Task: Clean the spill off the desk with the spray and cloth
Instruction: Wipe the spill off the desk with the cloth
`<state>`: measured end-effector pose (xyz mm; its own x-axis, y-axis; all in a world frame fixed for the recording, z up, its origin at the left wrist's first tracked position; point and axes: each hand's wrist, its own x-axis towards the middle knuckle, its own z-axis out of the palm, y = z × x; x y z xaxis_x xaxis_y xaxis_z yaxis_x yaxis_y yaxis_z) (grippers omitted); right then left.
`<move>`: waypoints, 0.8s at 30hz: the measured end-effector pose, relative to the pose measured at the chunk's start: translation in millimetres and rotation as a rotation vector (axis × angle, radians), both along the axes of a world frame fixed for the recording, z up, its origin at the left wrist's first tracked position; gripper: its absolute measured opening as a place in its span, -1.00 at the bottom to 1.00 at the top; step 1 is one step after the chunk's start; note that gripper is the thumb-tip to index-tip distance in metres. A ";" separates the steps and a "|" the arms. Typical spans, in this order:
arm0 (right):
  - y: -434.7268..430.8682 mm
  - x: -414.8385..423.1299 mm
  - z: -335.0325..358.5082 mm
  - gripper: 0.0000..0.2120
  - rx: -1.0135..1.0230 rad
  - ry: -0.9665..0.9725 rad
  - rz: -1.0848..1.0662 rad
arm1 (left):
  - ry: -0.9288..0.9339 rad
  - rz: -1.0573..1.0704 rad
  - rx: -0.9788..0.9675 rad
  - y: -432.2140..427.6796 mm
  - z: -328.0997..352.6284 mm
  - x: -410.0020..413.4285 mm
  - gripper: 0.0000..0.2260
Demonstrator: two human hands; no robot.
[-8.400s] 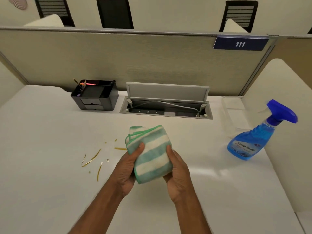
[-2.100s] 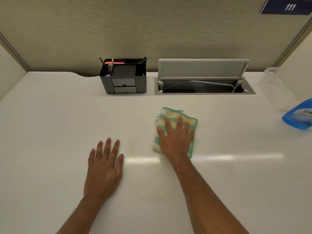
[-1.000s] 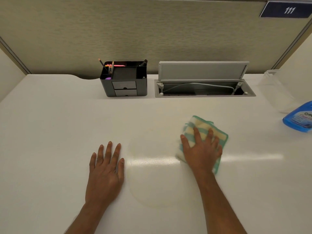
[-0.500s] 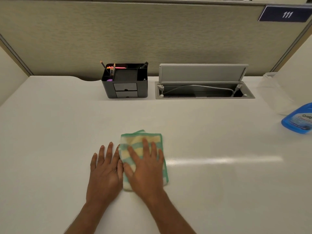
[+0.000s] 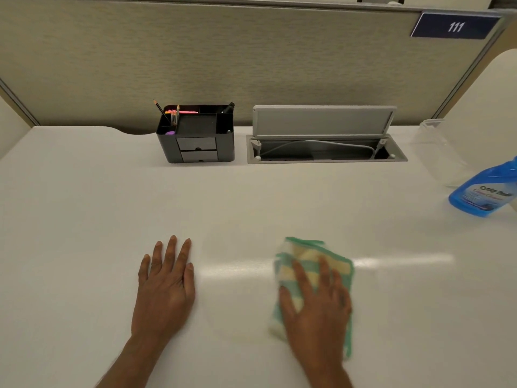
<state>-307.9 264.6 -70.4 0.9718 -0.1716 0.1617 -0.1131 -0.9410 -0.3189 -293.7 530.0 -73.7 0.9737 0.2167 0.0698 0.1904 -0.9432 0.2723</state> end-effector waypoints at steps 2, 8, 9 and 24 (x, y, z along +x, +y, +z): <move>-34.0 15.6 2.2 -0.45 -0.034 -0.023 -0.131 | 0.001 0.003 -0.003 0.2 -0.3 -0.3 -0.47; -89.2 67.4 11.3 -0.43 0.001 -0.038 -0.379 | 0.006 0.006 0.011 1.4 -0.5 0.8 -0.47; -87.1 77.9 11.9 -0.46 0.001 -0.031 -0.380 | 0.007 0.006 0.015 1.3 -0.6 0.8 -0.47; 125.0 145.8 8.8 -0.44 0.051 0.128 0.335 | 0.006 -0.002 0.040 1.4 -3.3 1.7 -0.47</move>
<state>-162.2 389.5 -61.6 0.9873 0.1551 0.0348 0.1569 -0.9158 -0.3697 -292.0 531.4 -77.1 0.9746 0.2118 0.0721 0.1901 -0.9538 0.2327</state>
